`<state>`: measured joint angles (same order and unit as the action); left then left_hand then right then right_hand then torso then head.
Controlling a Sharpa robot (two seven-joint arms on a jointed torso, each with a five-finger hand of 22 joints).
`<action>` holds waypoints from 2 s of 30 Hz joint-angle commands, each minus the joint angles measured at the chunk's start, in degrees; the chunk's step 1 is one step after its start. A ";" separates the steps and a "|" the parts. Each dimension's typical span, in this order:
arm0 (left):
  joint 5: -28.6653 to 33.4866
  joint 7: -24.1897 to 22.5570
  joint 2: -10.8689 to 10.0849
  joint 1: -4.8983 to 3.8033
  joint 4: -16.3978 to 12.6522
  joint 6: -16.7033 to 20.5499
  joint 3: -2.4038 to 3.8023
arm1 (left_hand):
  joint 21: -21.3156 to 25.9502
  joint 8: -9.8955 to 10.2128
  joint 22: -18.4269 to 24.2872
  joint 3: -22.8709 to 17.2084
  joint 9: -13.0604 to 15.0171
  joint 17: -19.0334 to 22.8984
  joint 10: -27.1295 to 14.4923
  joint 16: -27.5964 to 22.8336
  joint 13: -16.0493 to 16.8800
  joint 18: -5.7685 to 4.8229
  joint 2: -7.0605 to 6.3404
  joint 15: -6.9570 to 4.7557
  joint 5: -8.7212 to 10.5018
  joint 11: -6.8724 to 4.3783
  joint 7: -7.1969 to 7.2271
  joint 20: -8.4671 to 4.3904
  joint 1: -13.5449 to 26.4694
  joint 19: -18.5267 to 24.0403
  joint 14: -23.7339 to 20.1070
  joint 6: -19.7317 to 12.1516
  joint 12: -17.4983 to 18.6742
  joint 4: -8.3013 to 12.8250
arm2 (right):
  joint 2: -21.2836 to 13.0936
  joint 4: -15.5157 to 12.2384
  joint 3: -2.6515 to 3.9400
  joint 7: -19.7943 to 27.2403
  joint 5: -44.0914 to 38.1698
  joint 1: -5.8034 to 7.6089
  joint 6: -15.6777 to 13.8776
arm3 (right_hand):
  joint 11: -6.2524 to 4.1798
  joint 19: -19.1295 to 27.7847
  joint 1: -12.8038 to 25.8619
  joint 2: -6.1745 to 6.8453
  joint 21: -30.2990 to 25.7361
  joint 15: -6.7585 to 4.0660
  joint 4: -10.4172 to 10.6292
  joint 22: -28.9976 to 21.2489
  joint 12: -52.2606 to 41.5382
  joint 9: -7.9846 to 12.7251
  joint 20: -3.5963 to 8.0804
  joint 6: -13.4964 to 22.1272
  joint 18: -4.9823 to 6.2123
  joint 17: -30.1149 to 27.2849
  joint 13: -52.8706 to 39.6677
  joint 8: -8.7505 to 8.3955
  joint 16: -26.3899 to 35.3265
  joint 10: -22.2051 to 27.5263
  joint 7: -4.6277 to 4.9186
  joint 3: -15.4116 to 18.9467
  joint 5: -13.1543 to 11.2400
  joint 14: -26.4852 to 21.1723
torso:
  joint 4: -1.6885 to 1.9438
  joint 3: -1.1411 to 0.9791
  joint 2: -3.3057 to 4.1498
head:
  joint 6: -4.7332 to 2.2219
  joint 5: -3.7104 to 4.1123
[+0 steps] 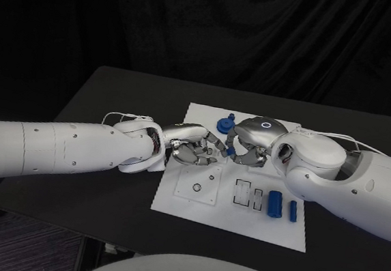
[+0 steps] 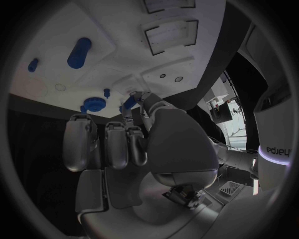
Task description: Assemble the parts on the task board
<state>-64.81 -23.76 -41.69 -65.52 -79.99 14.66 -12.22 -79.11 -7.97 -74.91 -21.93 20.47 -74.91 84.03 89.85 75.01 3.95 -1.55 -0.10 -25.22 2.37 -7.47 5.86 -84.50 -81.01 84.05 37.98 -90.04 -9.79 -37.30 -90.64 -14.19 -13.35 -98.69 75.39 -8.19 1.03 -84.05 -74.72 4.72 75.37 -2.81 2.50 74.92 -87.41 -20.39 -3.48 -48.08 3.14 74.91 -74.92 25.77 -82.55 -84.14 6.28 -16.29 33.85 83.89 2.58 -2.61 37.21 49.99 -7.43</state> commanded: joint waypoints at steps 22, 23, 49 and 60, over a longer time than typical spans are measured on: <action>0.12 1.57 0.76 0.40 1.03 -2.18 0.07 | -0.03 0.56 -11.05 -0.73 -0.28 -15.09 5.97 0.15 14.99 -0.90 -0.26 0.01 -0.43 0.42 -0.53 0.29 -0.55 -0.04 5.95 -0.15 0.04 0.28 | 0.19 -0.72 0.04 1.95 1.48 -0.23 -0.21 | -0.15 -0.05 -0.51 -0.58 -0.78 -0.23 -0.59 10.42 0.29 -5.02 0.34 -0.61 0.36 4.22 -10.25 0.14 0.63 -1.58 -0.87 -0.99 -0.62 3.08 | -0.07 -0.04 0.00 | 0.01 -0.68; 0.12 1.60 0.77 0.42 1.04 -2.23 0.07 | -0.03 0.56 -11.05 -0.73 -0.28 -15.09 5.97 0.15 14.99 -0.90 -0.26 0.01 -0.43 0.42 -0.53 0.29 -0.55 -0.04 5.95 -0.15 0.04 0.28 | 0.19 -0.69 0.04 1.95 1.48 -0.23 -0.20 | -0.15 -0.05 -0.51 -0.58 -0.78 -0.23 -0.59 10.42 0.29 -5.02 0.34 -0.61 0.36 4.22 -10.25 0.14 0.63 -1.58 -0.87 -0.99 -0.62 3.08 | -0.10 -0.05 -0.01 | 0.01 -0.72; 0.12 1.51 1.07 0.62 1.32 -2.23 0.07 | 0.19 0.93 -10.97 -0.83 -0.59 -15.09 5.97 0.15 14.99 -0.84 -0.34 0.16 -0.41 0.57 -0.60 0.39 -0.54 0.18 5.95 -0.26 0.04 0.42 | 0.95 0.58 0.04 1.94 1.49 -0.39 -0.62 | 0.01 0.41 -0.45 -0.67 -1.88 -0.06 -0.94 10.10 0.52 -5.81 0.19 -0.56 0.57 3.19 -9.89 0.22 1.49 -1.20 -0.75 -1.29 -2.53 2.68 | 0.10 0.03 0.06 | 0.01 -1.20; 0.12 1.55 1.26 0.64 1.55 -2.28 0.07 | 0.18 1.18 -10.97 -0.93 -0.78 -15.09 5.97 0.15 14.99 -0.85 -0.31 0.21 -0.43 0.58 -0.60 0.44 -0.55 0.18 5.95 -0.43 0.04 0.49 | 1.38 0.60 0.04 2.14 2.62 -0.71 -0.73 | -0.02 0.49 -0.18 -0.72 -2.14 -0.08 -0.92 10.04 0.52 -6.19 0.17 -0.58 0.62 2.99 -9.88 0.21 1.67 -1.20 -0.80 -1.24 -3.85 2.63 | 0.05 -0.01 0.01 | 0.01 -1.42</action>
<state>-64.87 -21.71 -40.66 -64.94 -78.32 12.64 -12.24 -79.10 -7.09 -74.91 -22.40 19.73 -74.91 83.82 89.85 75.02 3.95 -1.78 -0.10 -25.44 2.57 -7.86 6.06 -84.72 -80.81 84.05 37.63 -90.04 -9.32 -36.09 -89.87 -14.18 -11.80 -96.85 74.90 -8.32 1.03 -83.84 -74.99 4.29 73.42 -2.81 1.64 74.91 -87.18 -20.42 -3.28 -47.86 3.14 74.91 -74.92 25.80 -81.22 -84.13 6.07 -17.31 30.30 83.89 2.68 -2.58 37.24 49.99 -8.79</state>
